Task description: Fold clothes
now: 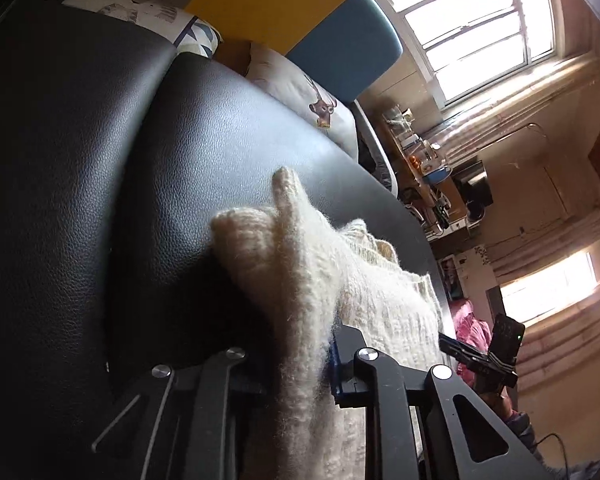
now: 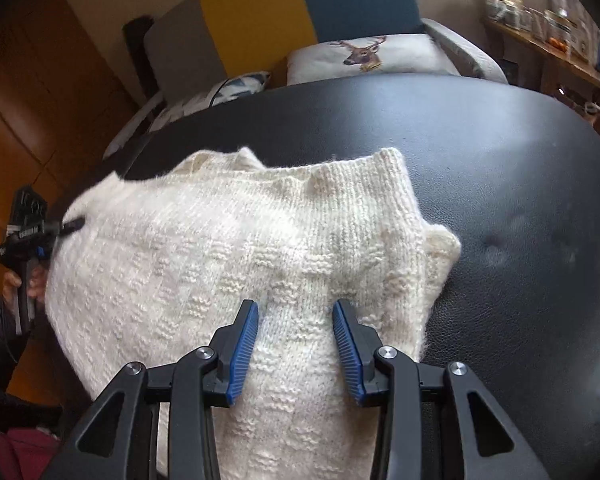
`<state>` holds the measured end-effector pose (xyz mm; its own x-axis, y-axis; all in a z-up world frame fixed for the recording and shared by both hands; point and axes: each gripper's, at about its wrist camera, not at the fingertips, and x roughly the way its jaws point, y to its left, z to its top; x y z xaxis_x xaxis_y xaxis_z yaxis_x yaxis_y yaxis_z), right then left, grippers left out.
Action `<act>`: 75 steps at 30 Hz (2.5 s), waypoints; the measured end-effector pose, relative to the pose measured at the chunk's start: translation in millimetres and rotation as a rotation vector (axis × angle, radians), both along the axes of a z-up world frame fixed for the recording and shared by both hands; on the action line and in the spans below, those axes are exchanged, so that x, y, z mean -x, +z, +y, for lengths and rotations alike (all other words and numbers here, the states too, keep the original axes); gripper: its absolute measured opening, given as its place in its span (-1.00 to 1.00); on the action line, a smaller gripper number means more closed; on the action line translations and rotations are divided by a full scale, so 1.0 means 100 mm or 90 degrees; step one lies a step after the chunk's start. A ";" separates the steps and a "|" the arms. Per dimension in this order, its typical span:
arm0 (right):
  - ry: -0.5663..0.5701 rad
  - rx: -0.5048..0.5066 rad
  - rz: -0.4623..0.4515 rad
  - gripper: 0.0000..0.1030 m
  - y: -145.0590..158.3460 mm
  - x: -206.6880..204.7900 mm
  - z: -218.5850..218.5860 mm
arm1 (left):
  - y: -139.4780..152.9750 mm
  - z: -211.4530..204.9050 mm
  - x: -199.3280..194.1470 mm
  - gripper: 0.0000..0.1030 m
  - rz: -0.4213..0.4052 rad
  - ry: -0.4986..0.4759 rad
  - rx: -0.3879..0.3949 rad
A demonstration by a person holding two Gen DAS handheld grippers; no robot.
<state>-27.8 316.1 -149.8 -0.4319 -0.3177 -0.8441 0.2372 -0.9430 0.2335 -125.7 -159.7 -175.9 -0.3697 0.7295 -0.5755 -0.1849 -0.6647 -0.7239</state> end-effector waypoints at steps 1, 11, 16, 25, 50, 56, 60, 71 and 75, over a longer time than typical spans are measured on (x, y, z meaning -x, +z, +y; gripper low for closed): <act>0.029 -0.023 -0.002 -0.23 0.04 0.01 -0.05 | 0.01 -0.03 0.02 -0.61 0.001 0.009 0.005; 0.217 -0.138 -0.066 -0.18 -0.05 0.24 -0.49 | 0.45 -0.32 0.15 -0.62 0.022 0.047 0.040; 0.206 -0.120 -0.087 -0.14 -0.10 0.36 -0.55 | 0.85 -0.22 -0.05 -0.62 0.033 0.023 0.003; 0.142 -0.062 -0.076 -0.11 -0.11 0.35 -0.42 | 1.25 0.47 -0.18 -0.63 0.006 0.053 -0.126; 0.073 0.125 0.023 -0.10 -0.22 -0.10 -0.11 | 0.58 2.65 -0.30 -0.63 -0.086 0.024 0.024; 0.071 0.138 0.030 -0.10 -0.23 -0.16 -0.02 | 0.51 2.88 -0.24 -0.60 -0.101 -0.012 0.053; 0.069 0.155 0.036 -0.11 -0.24 -0.21 0.07 | 0.61 2.75 -0.37 -0.29 -0.127 -0.053 0.000; 0.012 0.145 0.036 -0.10 -0.15 -0.91 0.56 | 1.07 1.07 -0.73 0.19 -0.052 -0.012 -0.082; 0.026 0.159 0.108 -0.09 0.35 -1.36 0.61 | 0.63 0.49 -0.93 0.25 -0.103 0.043 -0.157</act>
<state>108.2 376.8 -115.1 -0.5430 -0.5256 -0.6549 0.3288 -0.8507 0.4101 -33.1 -110.8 -112.6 -0.3402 0.8315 -0.4391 -0.0151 -0.4717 -0.8816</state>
